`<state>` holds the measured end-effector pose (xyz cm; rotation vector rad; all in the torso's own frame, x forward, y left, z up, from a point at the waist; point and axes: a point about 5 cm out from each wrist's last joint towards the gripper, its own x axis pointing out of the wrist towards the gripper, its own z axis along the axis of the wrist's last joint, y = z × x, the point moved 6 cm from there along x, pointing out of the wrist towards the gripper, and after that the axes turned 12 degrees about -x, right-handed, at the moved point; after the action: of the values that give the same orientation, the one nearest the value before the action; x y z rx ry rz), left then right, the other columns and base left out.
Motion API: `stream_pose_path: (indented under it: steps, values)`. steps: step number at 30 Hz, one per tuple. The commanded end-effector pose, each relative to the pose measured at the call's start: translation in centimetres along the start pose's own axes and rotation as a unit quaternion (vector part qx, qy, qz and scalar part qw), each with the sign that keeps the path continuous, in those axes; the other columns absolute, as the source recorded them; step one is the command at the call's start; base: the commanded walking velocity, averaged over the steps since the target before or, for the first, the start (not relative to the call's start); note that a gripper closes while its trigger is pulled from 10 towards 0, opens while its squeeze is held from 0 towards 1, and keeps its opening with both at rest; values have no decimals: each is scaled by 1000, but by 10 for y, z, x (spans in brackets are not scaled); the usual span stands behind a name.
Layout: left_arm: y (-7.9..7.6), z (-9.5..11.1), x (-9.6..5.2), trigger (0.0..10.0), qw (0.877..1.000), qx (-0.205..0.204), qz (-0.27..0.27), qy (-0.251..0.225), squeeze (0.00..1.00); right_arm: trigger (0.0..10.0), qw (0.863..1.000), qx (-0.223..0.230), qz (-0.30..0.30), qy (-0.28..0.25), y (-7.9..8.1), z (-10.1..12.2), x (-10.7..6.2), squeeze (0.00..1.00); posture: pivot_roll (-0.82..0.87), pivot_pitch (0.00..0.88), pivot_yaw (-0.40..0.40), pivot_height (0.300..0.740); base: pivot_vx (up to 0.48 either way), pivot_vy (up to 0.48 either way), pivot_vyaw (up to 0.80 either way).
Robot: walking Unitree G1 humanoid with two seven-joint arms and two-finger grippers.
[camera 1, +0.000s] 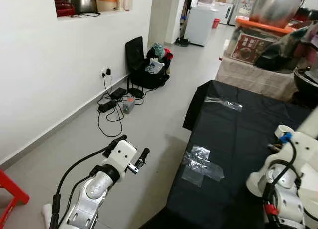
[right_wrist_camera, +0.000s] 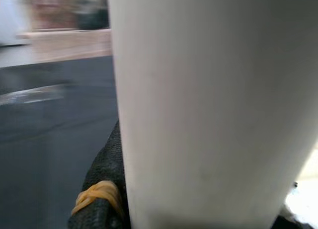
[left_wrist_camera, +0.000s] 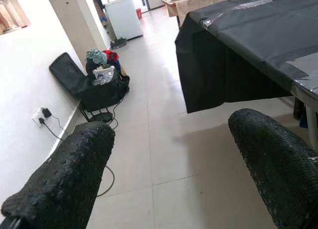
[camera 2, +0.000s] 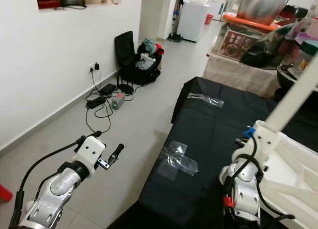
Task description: Building children table
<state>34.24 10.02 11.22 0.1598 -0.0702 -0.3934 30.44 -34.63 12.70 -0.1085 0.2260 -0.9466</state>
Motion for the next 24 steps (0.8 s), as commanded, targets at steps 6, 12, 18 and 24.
stream_pose_path:
  steps: [6, 12, 18, 24]
  values:
    - [-3, 1, 3, 10000, 1000, 3, -5, -1, 0, 10000, 991, -45, 82, 94, 23, -59, -3, 0, 44, 0, -130, 740, 0, 0, 0]
    - [-3, 1, 3, 10000, 1000, 2, -6, -1, 0, 10000, 993, -10, 110, 32, 33, -31, -6, 27, 42, 0, -128, 740, 0, 0, 0]
    - [-4, 0, 3, 10000, 1000, 2, -7, -1, 0, 10000, 993, 9, 121, 8, 35, -20, -8, 1000, 38, 0, -126, 740, 0, 0, 0]
    - [-4, 0, 3, 10000, 1000, 2, -9, -1, 0, 10000, 978, 51, 201, -28, 55, -2, -15, 1000, 38, 0, -126, 740, 0, 0, 0]
